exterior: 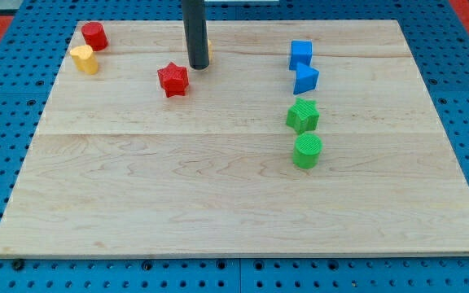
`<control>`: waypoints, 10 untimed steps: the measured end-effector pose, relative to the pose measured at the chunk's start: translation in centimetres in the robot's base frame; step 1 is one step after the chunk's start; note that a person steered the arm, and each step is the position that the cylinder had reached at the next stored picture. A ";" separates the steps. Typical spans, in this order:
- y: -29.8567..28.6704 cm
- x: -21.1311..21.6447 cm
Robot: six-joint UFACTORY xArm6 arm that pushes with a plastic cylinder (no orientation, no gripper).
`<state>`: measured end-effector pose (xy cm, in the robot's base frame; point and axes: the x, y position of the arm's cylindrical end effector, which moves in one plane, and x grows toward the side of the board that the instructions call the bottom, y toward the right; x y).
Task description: Place the yellow hexagon to the top of the red star
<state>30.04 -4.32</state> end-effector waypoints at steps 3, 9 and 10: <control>-0.9 -4.5; -18.3 -10.8; -25.7 -10.8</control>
